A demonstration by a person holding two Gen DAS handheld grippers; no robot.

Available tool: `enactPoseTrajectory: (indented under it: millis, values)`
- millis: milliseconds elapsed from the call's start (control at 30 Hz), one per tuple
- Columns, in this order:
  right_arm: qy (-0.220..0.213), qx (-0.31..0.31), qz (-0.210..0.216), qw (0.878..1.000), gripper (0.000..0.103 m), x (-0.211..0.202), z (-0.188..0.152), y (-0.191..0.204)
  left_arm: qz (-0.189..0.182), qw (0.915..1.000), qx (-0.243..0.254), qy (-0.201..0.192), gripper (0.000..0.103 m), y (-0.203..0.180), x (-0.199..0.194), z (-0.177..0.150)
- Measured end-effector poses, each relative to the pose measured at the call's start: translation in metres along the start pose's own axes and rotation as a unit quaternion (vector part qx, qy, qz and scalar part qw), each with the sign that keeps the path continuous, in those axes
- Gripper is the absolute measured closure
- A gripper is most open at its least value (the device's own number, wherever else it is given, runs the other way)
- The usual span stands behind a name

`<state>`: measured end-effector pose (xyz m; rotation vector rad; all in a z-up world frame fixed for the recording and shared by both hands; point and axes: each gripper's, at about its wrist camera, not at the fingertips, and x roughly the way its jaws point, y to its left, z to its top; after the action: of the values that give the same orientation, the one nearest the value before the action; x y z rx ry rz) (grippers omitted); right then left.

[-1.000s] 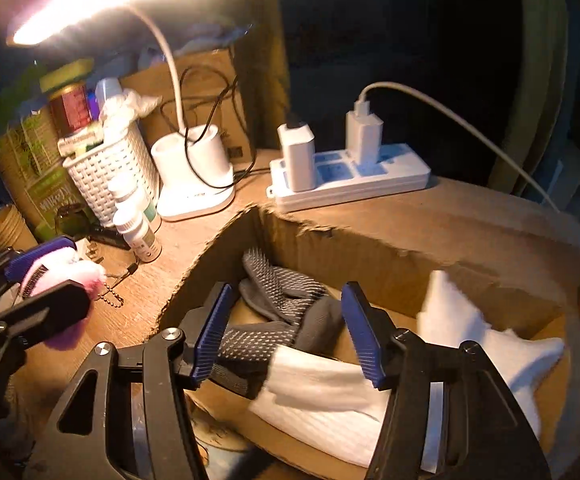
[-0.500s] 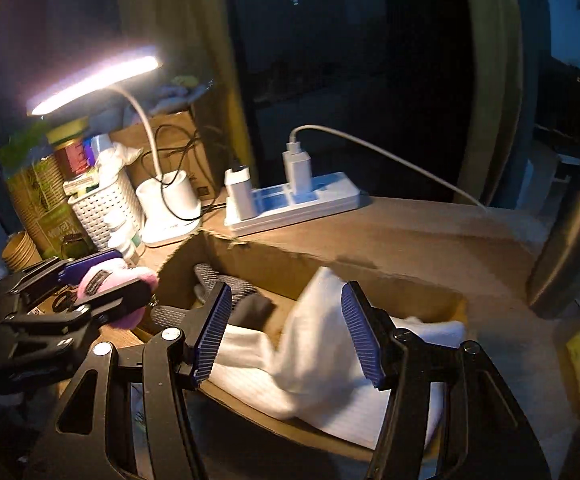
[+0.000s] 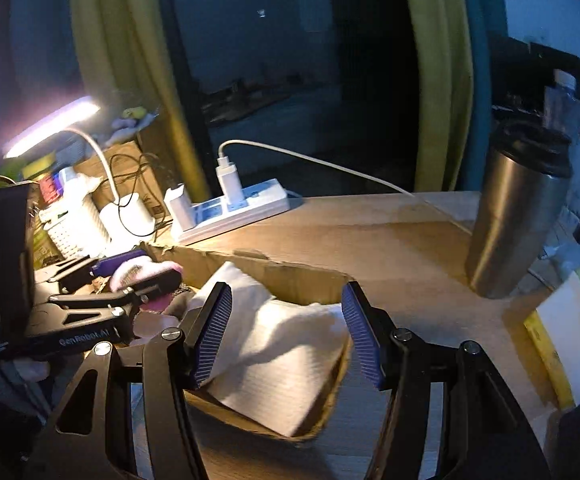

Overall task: Organize soft objects
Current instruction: 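Open the right gripper to drop the sock in the box while the left drops the plush, then move the right gripper to the cartoon tissue pack while the left approaches the bubble-wrap bundle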

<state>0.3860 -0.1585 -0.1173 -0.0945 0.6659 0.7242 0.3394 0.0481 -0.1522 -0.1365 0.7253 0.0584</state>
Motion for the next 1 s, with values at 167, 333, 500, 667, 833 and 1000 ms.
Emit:
enactPoseTrajectory:
  millis: [167,333,500,667,833,1000]
  values:
    - [-0.001,0.014,0.0,1.0,0.043,0.001,-0.003,-0.01,0.007,0.9999,0.012,0.003,0.014,-0.006,0.0,-0.002]
    - [0.001,0.012,0.003,1.0,0.043,0.001,-0.003,-0.005,0.012,0.9999,-0.002,-0.011,0.014,0.006,-0.016,-0.003]
    - [-0.003,0.002,0.006,1.0,0.043,-0.006,-0.003,0.008,0.014,0.9995,-0.007,-0.028,0.014,0.015,-0.037,-0.006]
    - [-0.003,-0.01,0.009,1.0,0.043,-0.014,-0.005,0.027,0.015,0.9987,-0.012,-0.048,0.014,0.027,-0.063,-0.01]
    - [-0.005,-0.023,0.011,1.0,0.043,-0.022,-0.008,0.052,0.015,0.9976,-0.02,-0.064,0.014,0.04,-0.088,-0.017]
    - [-0.007,-0.036,0.012,0.999,0.043,-0.029,-0.009,0.074,0.01,0.9966,-0.025,-0.078,0.014,0.05,-0.108,-0.027]
